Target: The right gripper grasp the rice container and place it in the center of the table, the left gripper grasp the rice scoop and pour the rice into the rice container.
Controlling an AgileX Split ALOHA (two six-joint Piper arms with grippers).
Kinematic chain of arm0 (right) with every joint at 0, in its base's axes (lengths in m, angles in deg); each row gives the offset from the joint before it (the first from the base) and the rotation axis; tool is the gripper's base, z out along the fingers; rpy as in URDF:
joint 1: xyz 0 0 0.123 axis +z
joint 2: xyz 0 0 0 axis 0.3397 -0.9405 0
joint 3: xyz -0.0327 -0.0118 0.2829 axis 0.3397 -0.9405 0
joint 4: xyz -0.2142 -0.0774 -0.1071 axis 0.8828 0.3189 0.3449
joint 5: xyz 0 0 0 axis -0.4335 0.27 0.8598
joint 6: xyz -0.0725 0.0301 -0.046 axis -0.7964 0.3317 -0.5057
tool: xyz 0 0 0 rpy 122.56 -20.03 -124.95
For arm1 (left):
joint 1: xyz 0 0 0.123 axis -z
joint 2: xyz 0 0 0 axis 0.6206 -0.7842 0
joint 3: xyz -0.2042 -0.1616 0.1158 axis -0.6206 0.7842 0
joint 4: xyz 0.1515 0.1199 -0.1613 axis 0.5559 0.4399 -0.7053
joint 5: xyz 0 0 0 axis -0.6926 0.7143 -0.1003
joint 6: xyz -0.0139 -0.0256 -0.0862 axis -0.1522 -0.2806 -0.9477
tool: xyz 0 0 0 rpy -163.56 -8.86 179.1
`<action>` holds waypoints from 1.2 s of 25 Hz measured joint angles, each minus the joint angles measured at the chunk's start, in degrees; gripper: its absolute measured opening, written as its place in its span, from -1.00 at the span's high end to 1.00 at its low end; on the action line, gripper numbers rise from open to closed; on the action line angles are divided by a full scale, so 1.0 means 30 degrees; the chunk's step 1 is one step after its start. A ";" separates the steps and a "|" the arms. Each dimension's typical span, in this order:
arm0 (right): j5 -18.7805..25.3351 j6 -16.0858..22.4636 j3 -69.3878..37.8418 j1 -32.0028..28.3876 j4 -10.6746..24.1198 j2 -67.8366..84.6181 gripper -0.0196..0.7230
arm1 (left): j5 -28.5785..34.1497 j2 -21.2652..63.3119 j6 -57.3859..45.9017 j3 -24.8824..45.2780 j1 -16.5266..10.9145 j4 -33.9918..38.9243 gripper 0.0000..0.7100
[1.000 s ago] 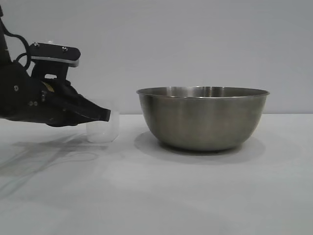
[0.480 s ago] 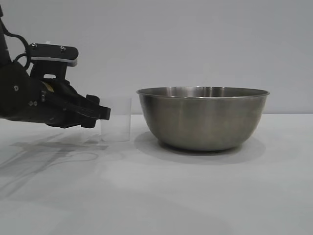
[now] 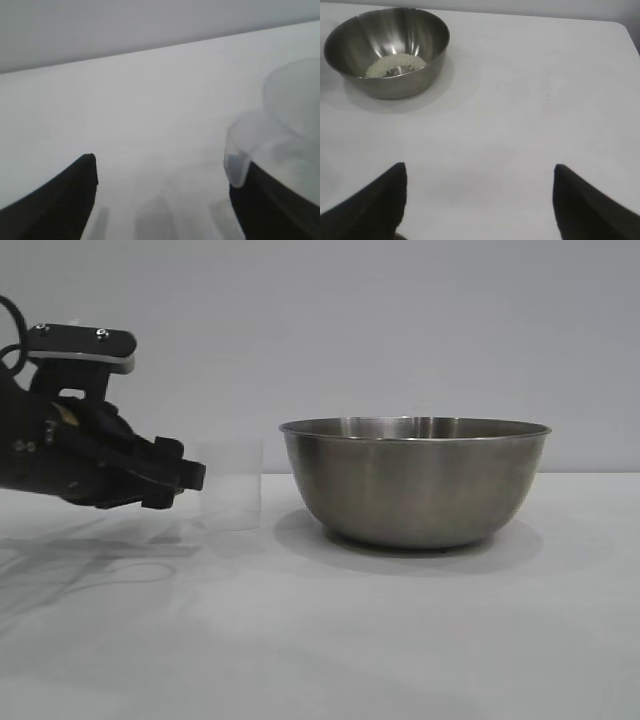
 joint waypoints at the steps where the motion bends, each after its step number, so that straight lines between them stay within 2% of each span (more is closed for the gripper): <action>1: 0.0000 0.0000 0.0000 0.0000 0.0000 0.0000 -0.52 | 0.0000 0.0213 0.0000 0.0080 0.0000 0.0052 -0.36; 12: 0.0000 0.0000 0.0000 0.0000 0.0000 0.0000 -0.52 | 0.0000 0.3108 -0.0043 0.1243 0.0000 0.0726 -0.36; 24: 0.0000 0.0000 0.0000 0.0000 0.0000 0.0000 -0.52 | 0.0000 0.8892 0.1555 0.1390 0.0000 0.1535 -0.36; 27: 0.0000 0.0000 0.0000 0.0000 0.0000 0.0000 -0.52 | 0.1215 1.0370 0.1849 0.0711 0.0000 0.1472 -0.36; 30: 0.0000 0.0000 0.0000 0.0000 0.0000 0.0000 -0.52 | 0.3478 1.1622 0.2497 -0.0385 0.0000 0.1427 -0.36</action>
